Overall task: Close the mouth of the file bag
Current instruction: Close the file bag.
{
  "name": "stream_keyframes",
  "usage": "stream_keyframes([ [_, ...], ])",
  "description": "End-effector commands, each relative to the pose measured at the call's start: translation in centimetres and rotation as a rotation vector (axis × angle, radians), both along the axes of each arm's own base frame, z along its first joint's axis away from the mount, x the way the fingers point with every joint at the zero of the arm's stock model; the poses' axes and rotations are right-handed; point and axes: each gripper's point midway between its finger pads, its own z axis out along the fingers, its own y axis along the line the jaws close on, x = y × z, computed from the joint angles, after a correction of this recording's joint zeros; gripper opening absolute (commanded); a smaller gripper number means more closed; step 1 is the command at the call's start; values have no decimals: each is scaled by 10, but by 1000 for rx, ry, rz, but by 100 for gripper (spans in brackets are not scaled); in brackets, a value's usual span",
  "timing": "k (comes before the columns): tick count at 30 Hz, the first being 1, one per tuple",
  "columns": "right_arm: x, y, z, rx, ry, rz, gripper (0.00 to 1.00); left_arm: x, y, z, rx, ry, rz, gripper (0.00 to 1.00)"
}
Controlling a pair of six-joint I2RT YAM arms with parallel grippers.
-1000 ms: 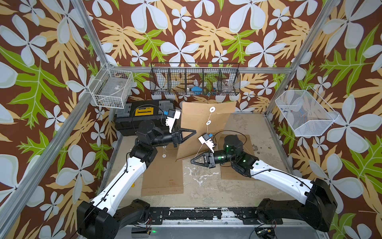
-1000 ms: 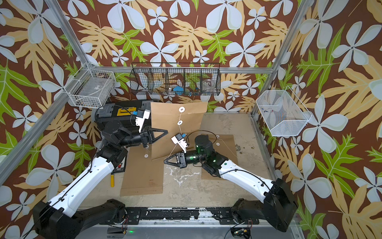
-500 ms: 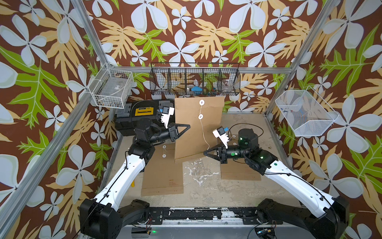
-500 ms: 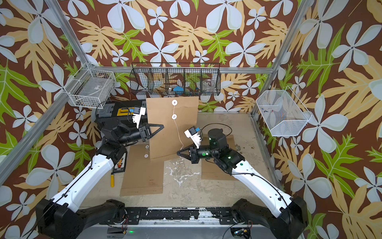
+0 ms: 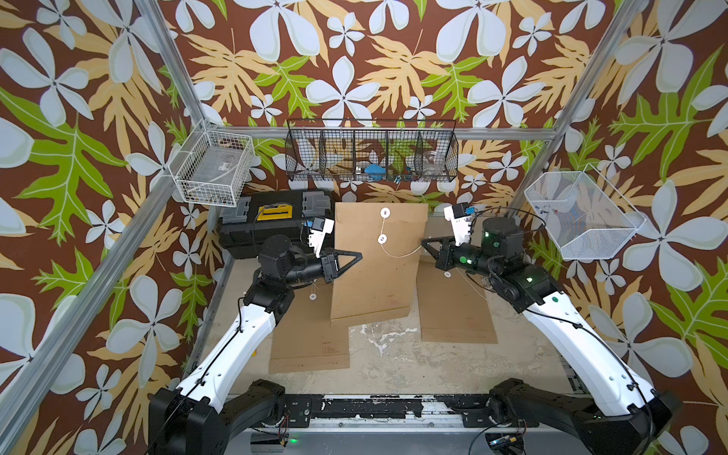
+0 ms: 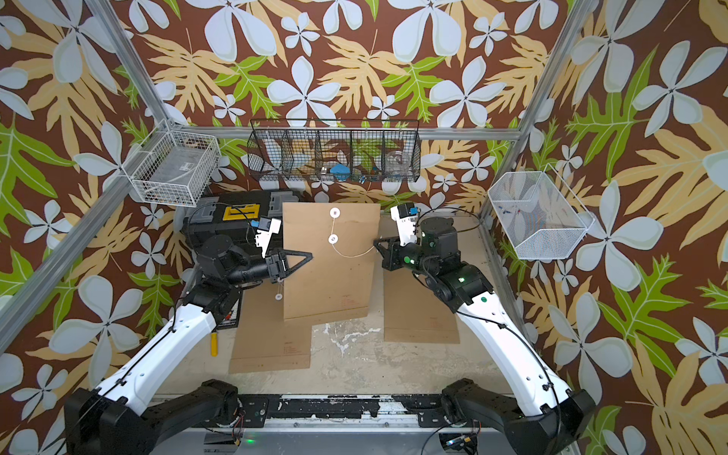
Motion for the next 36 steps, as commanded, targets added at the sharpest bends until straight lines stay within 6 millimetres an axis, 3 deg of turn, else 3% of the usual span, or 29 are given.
stream_keyframes([
  [1,16,-21,4,-89,-38,-129,0,-3,0,2,-10,-17,-7,0],
  [10,30,-22,27,-178,-117,-210,0,-8,-2,-4,-16,-1,-23,0],
  [20,25,-10,45,-218,-193,-227,0,-10,-8,-7,-23,7,-36,0],
  [29,40,-18,21,-282,-152,-282,0,-18,-9,-1,-39,-5,-50,0],
  [36,48,-30,15,-315,-150,-349,0,-21,-9,-2,-38,-3,-56,0],
])
